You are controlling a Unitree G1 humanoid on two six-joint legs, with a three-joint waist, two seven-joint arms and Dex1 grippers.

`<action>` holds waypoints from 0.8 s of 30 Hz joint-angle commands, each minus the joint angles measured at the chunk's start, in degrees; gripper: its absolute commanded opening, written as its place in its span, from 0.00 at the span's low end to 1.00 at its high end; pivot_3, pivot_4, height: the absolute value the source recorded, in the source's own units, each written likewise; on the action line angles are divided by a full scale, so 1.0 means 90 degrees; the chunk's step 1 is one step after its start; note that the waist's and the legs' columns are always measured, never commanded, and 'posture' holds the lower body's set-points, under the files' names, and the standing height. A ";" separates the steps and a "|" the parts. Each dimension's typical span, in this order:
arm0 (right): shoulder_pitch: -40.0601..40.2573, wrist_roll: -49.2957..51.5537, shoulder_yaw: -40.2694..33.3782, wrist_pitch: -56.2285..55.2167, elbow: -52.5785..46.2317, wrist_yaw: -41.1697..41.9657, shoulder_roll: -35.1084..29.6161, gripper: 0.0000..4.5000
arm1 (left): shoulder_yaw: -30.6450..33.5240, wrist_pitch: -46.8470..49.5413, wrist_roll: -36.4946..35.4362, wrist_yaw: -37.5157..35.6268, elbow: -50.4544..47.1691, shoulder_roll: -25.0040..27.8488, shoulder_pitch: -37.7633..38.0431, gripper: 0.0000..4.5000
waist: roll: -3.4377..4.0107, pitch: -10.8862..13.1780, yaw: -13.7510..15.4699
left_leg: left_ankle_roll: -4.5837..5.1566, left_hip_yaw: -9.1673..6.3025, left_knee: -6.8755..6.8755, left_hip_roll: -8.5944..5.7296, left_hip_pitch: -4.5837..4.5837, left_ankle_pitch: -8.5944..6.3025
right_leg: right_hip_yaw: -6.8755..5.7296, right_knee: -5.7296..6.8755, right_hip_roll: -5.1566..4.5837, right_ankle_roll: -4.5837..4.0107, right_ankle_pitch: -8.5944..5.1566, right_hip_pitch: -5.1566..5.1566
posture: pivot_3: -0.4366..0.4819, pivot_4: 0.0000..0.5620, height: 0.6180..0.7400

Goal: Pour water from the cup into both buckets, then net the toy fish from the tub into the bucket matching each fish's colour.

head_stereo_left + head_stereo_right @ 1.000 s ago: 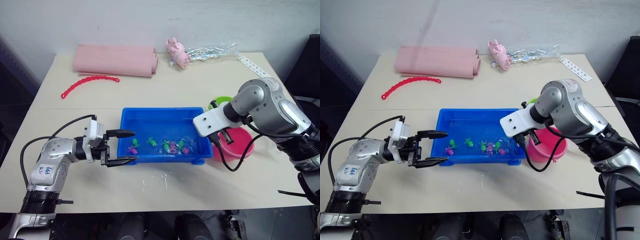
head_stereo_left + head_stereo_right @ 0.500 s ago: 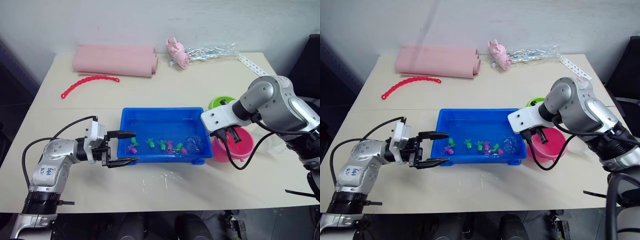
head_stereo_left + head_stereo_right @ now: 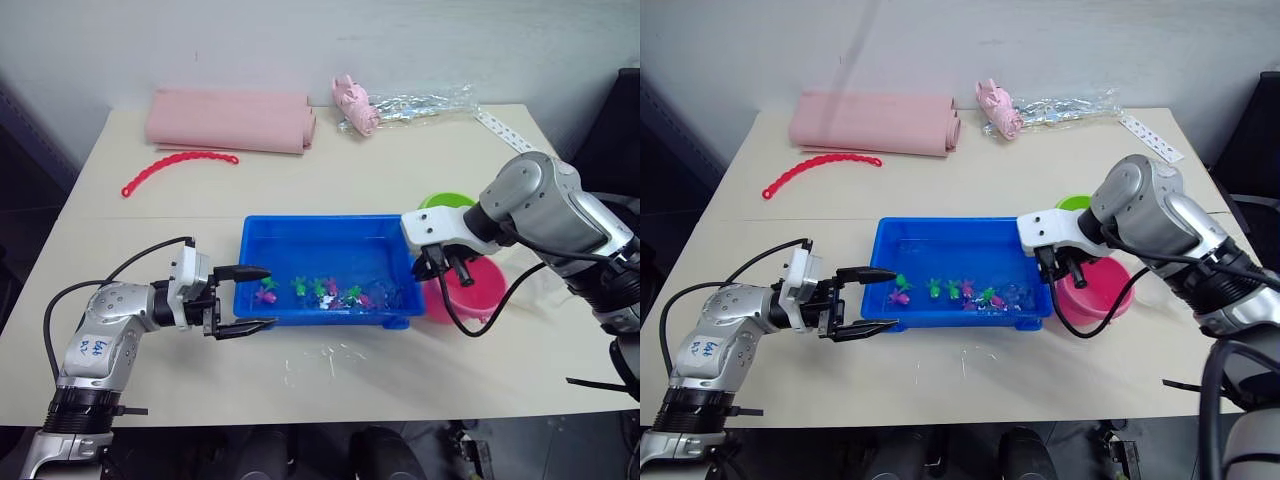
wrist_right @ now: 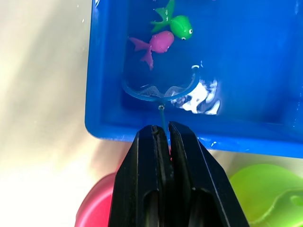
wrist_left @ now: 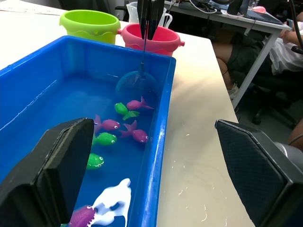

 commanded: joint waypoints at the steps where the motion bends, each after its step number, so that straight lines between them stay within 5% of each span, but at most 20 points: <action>1: 0.0009 0.0073 -0.0330 0.0214 0.0023 0.0278 0.0035 0.00 | 0.0119 -0.0092 -0.0026 0.0015 -0.0222 0.0077 0.0050 1.00 | 0.0000 0.0000 0.0003 | 0.0000 0.0000 0.0000 0.0000 0.0000 0.0000 | 0.0000 0.0000 0.0000 0.0000 0.0000 0.0000 | 0.48 0.27 1.00; 24: 0.0349 0.0016 -0.0990 0.0445 0.0119 -0.0414 0.0419 0.00 | 0.0115 -0.0062 -0.0014 0.0050 -0.0327 0.0172 0.0216 1.00 | 0.0000 0.0000 0.0004 | 0.0000 0.0000 -0.0001 0.0000 0.0000 0.0000 | -0.0001 0.0001 0.0000 0.0000 0.0000 -0.0001 | 0.48 0.27 1.00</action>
